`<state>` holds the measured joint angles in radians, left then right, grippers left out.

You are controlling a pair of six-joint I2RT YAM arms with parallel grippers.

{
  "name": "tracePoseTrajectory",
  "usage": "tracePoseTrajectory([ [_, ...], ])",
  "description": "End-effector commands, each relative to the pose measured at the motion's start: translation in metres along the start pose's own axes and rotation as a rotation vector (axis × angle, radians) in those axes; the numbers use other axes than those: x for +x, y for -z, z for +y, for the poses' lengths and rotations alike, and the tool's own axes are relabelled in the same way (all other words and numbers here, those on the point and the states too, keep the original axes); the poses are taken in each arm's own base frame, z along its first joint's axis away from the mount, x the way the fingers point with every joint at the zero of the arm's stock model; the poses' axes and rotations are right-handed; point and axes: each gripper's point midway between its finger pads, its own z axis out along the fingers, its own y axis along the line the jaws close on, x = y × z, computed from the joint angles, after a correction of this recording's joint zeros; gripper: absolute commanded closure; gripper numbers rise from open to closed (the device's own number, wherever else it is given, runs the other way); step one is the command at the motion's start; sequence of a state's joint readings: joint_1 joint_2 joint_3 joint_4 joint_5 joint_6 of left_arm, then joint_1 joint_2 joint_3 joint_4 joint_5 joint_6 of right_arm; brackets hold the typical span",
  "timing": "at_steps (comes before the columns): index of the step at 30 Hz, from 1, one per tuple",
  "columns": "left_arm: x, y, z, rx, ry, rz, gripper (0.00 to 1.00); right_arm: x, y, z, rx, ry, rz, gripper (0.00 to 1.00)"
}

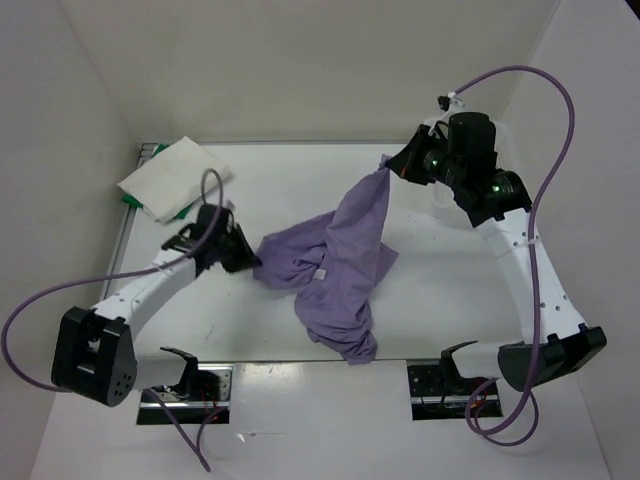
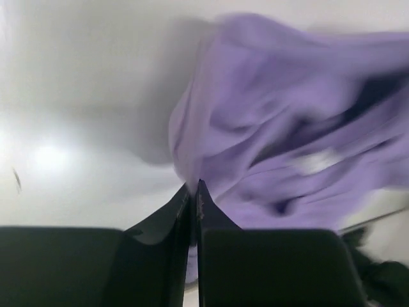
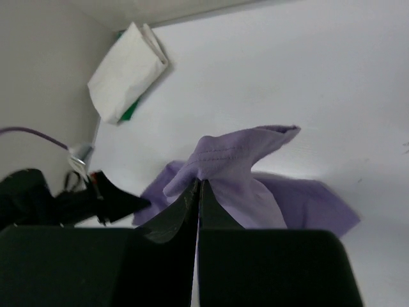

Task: Fold and stack the t-shirts
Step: Flatten out the tshirt

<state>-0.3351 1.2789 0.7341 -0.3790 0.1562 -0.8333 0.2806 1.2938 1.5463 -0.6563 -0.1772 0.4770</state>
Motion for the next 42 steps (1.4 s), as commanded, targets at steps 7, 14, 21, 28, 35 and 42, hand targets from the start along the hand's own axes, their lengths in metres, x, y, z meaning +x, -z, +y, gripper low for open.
tracePoseTrajectory([
  [7,-0.198,0.218,-0.087,0.313,-0.062,-0.614,0.94,-0.115,0.115,0.11,-0.308,0.083,-0.298,0.99],
  [14,-0.231,0.337,-0.147,0.471,-0.157,-0.868,0.95,-0.141,0.238,0.212,-0.765,0.137,-0.423,0.99],
  [21,-0.181,0.22,-0.135,0.581,-0.105,-0.532,0.91,-0.163,0.177,0.24,-0.914,-0.01,-0.288,0.99],
  [28,-0.082,0.114,-0.11,0.489,-0.129,-0.251,0.55,-0.128,-0.03,0.213,-0.685,-0.083,-0.081,1.0],
  [35,-0.039,0.1,-0.114,0.533,-0.107,-0.198,0.23,-0.039,-0.162,0.179,-0.437,-0.041,0.077,1.0],
  [42,-0.032,0.053,-0.097,0.402,-0.094,-0.11,0.13,-0.014,-0.228,0.139,-0.308,-0.062,0.092,1.0],
])
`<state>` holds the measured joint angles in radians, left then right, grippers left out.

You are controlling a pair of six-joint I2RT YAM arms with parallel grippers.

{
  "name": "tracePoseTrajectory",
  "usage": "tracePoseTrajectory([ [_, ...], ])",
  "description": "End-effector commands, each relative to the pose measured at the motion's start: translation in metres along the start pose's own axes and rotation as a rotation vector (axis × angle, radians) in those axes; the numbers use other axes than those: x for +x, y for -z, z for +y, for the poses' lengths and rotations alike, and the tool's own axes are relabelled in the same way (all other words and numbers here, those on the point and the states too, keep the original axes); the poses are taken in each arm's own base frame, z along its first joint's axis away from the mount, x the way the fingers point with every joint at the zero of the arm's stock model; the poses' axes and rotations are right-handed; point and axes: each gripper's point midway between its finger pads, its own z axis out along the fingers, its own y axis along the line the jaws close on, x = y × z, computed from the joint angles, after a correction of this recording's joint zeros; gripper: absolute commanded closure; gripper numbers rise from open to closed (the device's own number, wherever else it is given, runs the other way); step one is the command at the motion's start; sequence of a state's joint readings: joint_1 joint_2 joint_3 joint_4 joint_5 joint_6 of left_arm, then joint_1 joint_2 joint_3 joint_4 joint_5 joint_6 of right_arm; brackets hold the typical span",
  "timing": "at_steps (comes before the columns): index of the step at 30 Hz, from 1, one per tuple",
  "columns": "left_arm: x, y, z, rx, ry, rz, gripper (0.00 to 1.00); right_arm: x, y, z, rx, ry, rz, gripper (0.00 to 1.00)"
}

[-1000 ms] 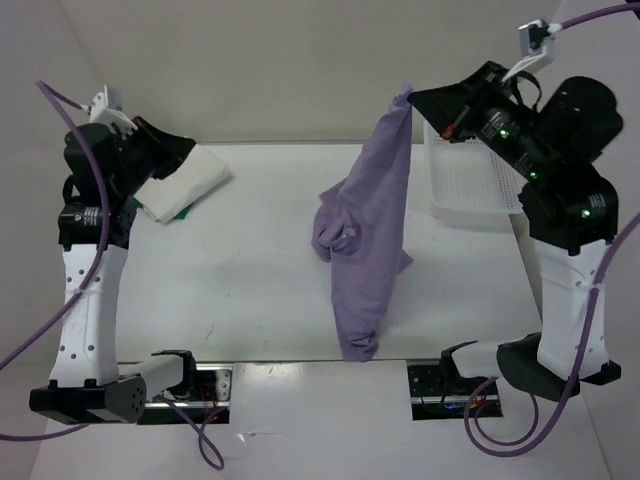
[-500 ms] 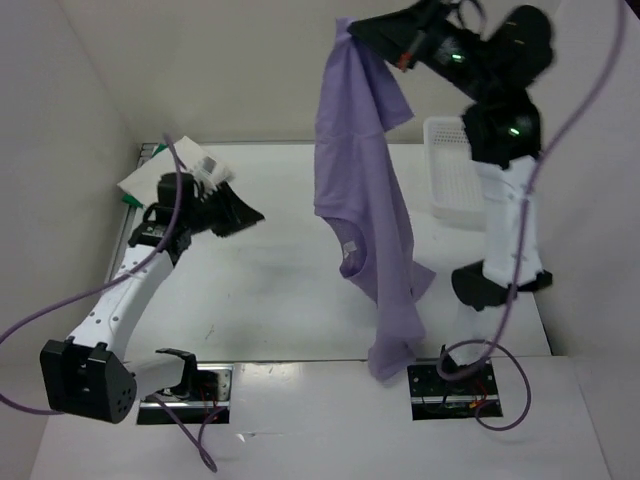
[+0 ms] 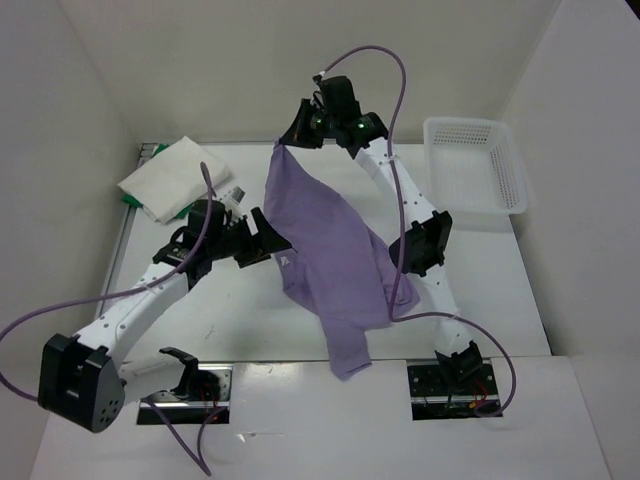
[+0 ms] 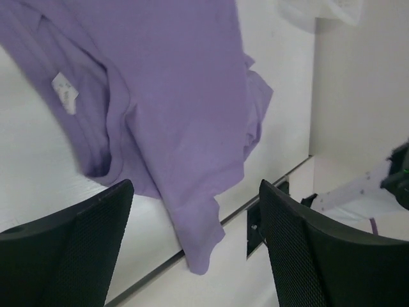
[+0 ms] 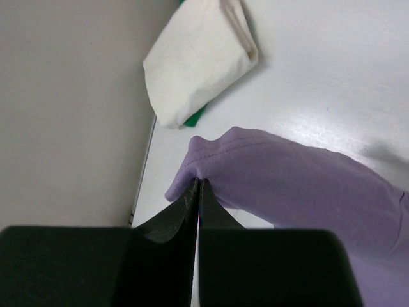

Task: Fold and stack the t-shirts
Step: Flatten out the tshirt

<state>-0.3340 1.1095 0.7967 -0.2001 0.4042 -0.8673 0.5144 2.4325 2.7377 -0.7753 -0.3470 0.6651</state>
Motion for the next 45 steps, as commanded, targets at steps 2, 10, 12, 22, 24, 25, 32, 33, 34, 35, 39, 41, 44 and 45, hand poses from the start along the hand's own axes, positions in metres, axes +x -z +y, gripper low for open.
tracePoseTrajectory([
  [2,0.008,-0.029,0.029,-0.11,0.006,0.051,0.13,-0.064,0.038,0.025,-0.046,0.061,-0.205,0.94],
  [10,0.076,-0.061,0.074,-0.277,0.021,0.283,0.32,-0.075,0.112,-0.005,0.215,0.222,-0.279,0.51],
  [12,0.086,-0.071,0.073,-0.277,0.006,0.314,0.37,-0.054,0.117,-0.034,0.287,0.213,-0.243,0.65],
  [22,0.1,-0.066,0.085,-0.351,0.002,0.316,0.3,0.027,0.22,-0.17,0.537,0.032,-0.191,0.74],
  [24,0.106,-0.075,0.09,-0.347,0.02,0.339,0.37,0.065,0.231,-0.201,0.604,-0.003,-0.144,0.66],
  [25,0.104,-0.079,0.089,-0.336,0.016,0.33,0.43,0.074,0.234,-0.207,0.62,-0.005,-0.14,0.63],
  [32,0.062,-0.087,0.101,-0.358,-0.004,0.219,0.93,0.131,0.271,-0.257,0.761,-0.112,-0.11,0.58],
  [33,0.044,-0.084,0.109,-0.371,0.02,0.179,0.97,0.132,0.276,-0.258,0.764,-0.117,-0.122,0.58],
  [34,0.036,-0.082,0.116,-0.38,0.023,0.163,1.0,0.134,0.277,-0.258,0.764,-0.126,-0.124,0.58],
  [35,0.024,-0.08,0.12,-0.384,0.027,0.14,1.0,0.136,0.279,-0.262,0.775,-0.137,-0.123,0.58],
  [39,0.004,-0.07,0.129,-0.385,0.055,0.121,1.0,0.136,0.285,-0.26,0.79,-0.131,-0.109,0.53],
  [41,0.012,-0.066,0.12,-0.344,0.041,0.176,0.86,0.141,0.283,-0.265,0.807,-0.143,-0.075,0.53],
  [44,0.043,-0.051,0.115,-0.316,0.04,0.238,0.43,0.137,0.284,-0.262,0.798,-0.136,-0.094,0.53],
  [45,0.052,-0.047,0.116,-0.32,0.037,0.256,0.38,0.137,0.283,-0.258,0.781,-0.149,-0.102,0.53],
])
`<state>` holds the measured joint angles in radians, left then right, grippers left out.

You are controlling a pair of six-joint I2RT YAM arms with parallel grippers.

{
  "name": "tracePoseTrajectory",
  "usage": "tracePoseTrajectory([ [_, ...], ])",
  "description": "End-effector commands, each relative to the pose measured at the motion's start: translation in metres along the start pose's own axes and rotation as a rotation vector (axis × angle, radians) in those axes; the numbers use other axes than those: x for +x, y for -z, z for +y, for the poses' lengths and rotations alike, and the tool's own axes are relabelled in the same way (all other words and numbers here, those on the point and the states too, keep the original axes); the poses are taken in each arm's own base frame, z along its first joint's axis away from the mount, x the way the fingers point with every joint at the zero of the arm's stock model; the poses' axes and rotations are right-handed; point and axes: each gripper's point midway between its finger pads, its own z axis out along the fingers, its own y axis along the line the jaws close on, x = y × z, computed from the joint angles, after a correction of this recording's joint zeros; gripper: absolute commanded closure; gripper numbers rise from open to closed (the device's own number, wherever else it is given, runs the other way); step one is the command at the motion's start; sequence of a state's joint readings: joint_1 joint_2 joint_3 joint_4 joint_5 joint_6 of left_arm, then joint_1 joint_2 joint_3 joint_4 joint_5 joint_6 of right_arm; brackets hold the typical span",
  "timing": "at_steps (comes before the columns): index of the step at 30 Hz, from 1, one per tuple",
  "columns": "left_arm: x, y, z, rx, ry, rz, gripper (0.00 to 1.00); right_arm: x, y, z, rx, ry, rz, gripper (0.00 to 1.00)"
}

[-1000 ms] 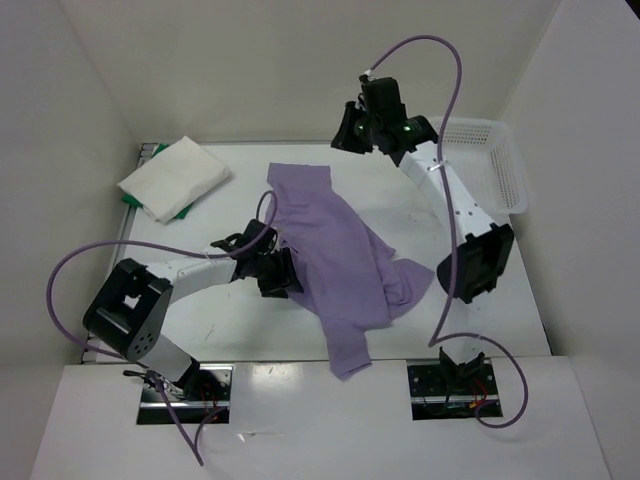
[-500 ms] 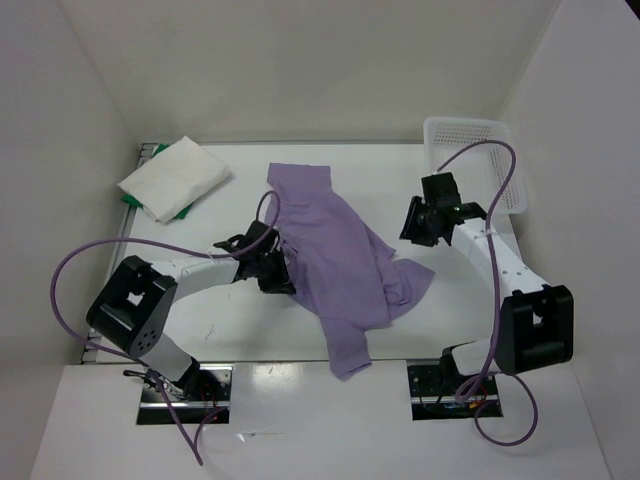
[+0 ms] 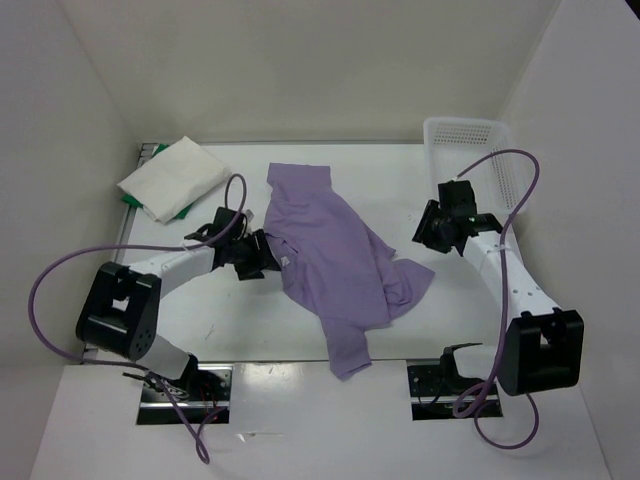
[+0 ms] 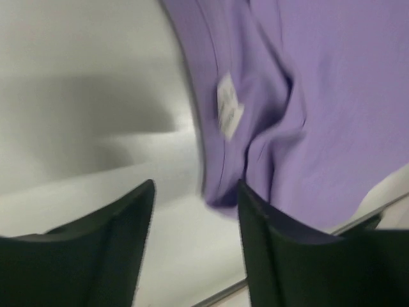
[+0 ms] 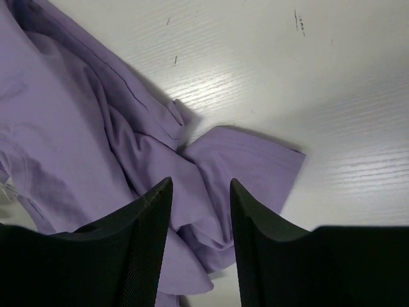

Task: Fold and stack the t-shirts
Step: Flatten out the tshirt

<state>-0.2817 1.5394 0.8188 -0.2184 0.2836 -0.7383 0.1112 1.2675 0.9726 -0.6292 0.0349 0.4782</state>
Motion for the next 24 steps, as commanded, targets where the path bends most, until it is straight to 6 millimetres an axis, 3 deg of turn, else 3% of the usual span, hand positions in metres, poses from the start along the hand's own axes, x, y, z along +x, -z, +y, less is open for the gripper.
tracePoseTrajectory([
  [1,0.043,0.013,-0.009,0.048,-0.05,0.093,0.35,-0.011,0.008,0.007,-0.025,-0.012,-0.039,0.53],
  [3,0.054,0.008,-0.006,0.017,-0.039,0.099,0.25,-0.009,0.007,0.015,-0.069,-0.044,-0.028,0.6],
  [4,0.062,0.005,-0.014,0.029,-0.053,0.113,0.21,-0.008,0.004,0.019,-0.093,-0.044,-0.027,0.7],
  [6,0.069,-0.004,-0.019,0.037,-0.031,0.125,0.09,-0.002,0.005,0.03,-0.152,-0.073,-0.001,0.77],
  [9,0.073,-0.016,-0.025,0.031,-0.017,0.126,0.09,-0.009,0.014,0.036,-0.191,-0.083,-0.039,0.81],
  [11,0.077,-0.024,-0.026,0.014,-0.013,0.133,0.32,-0.011,0.016,0.035,-0.189,-0.084,-0.053,0.81],
  [17,0.076,-0.042,-0.032,0.023,0.002,0.136,0.73,-0.002,0.012,0.033,-0.192,-0.106,-0.038,0.76],
  [18,0.071,-0.041,-0.038,0.035,-0.002,0.126,0.85,0.002,0.01,0.032,-0.187,-0.119,-0.028,0.76],
  [19,0.06,-0.04,-0.045,0.034,-0.032,0.098,0.91,0.002,0.01,0.032,-0.187,-0.131,-0.027,0.74],
  [21,0.038,-0.036,-0.036,0.008,-0.013,0.059,1.0,0.004,0.007,0.027,-0.164,-0.142,-0.029,0.73],
  [23,0.005,-0.022,-0.034,0.018,-0.015,-0.007,1.0,0.009,0.003,0.025,-0.153,-0.155,-0.011,0.71],
  [24,-0.022,-0.012,-0.018,0.002,0.028,-0.062,1.0,0.012,0.0,0.025,-0.152,-0.155,0.005,0.71],
])
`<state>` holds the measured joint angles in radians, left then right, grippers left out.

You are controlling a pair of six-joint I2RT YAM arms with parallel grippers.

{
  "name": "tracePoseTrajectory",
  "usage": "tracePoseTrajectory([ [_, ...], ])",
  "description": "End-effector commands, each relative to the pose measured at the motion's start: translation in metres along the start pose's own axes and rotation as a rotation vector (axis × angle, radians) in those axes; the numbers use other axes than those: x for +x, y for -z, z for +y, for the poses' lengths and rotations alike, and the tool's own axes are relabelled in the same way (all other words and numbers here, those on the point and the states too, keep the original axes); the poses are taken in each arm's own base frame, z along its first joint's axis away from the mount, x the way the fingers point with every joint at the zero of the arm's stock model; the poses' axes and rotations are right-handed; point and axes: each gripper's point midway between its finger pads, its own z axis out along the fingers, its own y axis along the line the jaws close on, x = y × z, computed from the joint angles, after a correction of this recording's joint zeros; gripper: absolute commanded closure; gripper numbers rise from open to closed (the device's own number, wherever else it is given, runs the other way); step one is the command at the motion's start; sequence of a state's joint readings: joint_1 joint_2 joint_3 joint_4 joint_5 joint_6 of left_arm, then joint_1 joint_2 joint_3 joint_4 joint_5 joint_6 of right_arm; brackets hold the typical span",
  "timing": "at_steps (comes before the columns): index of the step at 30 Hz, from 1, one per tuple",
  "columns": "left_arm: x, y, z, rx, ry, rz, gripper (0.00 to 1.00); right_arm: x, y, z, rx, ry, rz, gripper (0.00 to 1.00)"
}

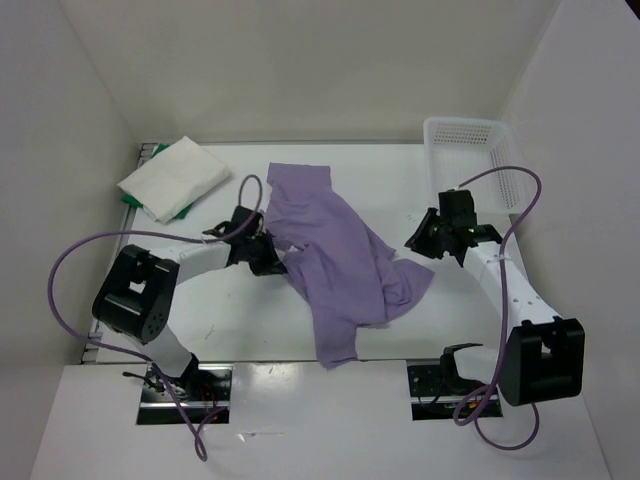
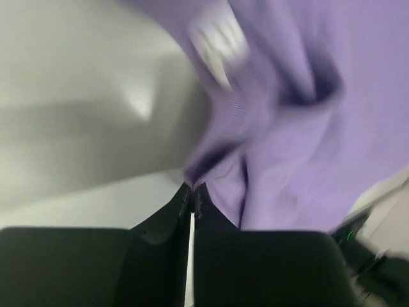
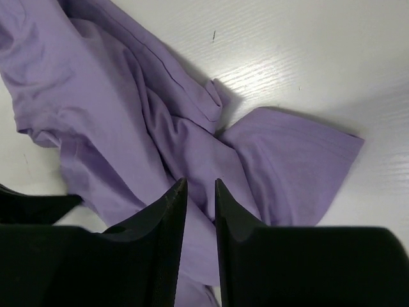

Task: Fold and stack the t-shirts
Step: Flatten out the tshirt

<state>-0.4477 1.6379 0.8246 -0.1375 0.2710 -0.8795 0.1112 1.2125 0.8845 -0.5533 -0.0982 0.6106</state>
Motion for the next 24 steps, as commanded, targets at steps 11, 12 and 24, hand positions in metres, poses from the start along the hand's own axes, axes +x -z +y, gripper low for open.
tracePoseTrajectory([
  [11,-0.153,0.08,0.091,-0.108,0.125,-0.356,1.0,0.033,-0.036,-0.018,0.069,-0.121,0.049,0.56],
  [12,-0.16,0.085,0.094,-0.111,0.124,-0.373,1.0,0.031,-0.034,-0.022,0.085,-0.142,0.025,0.54],
  [24,-0.232,0.159,0.097,-0.069,0.197,-0.59,1.0,0.034,-0.028,-0.049,0.23,-0.197,-0.061,0.56],
])
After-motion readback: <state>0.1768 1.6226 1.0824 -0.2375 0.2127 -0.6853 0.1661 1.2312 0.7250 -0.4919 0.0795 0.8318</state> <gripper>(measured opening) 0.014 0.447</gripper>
